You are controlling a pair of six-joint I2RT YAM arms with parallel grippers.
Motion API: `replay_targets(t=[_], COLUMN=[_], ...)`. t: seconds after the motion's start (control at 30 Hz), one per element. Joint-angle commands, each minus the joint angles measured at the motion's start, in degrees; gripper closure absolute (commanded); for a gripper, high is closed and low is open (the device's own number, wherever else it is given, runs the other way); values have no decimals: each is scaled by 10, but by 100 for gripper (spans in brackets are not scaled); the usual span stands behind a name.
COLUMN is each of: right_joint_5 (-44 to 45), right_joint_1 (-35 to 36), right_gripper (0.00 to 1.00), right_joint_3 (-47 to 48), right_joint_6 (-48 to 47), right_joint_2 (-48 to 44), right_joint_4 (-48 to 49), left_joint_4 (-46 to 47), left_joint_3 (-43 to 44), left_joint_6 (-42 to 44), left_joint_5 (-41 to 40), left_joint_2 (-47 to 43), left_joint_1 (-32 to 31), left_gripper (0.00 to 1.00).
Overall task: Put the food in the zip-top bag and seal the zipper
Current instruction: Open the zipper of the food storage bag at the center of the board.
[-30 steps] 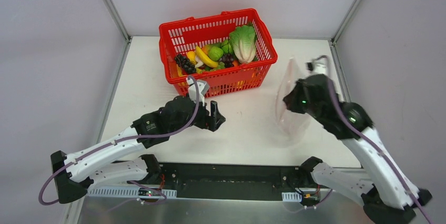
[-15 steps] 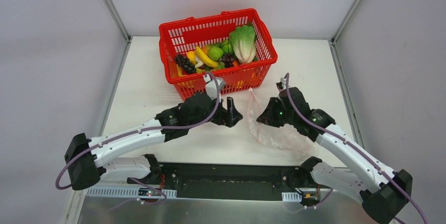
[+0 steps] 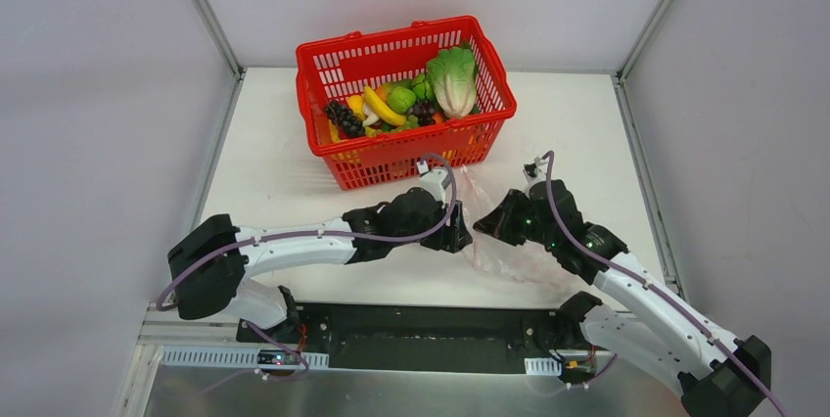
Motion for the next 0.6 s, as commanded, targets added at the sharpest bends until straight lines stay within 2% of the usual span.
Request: replay_targets(t=[0.0,0.17,0.3,0.37,0.57], right_joint_5=[-10,15,30,33,69], right_joint_1=[1,1,1,1,1], right_gripper=[100,100,100,100,100], right_joint_3=[-3,16,58,84,171], right_joint_6=[29,24,-10,-29,-58], right_joint_2=[-24,-44,-42,-35,-41], right_joint_4=[43,3,-68,-108,-250], left_joint_4=[26,14,-21,-43,-111], left_joint_3=[17,5,9,14,25], left_joint_6=[-19,-19,-13,-13,-26], left_joint_5=[-17,-54,-87,-109,-179], left_joint_2=[14,15,17,19,34], left_joint_1=[-2,-2,-2,-2,-1], left_gripper=[44,61,73,82,96])
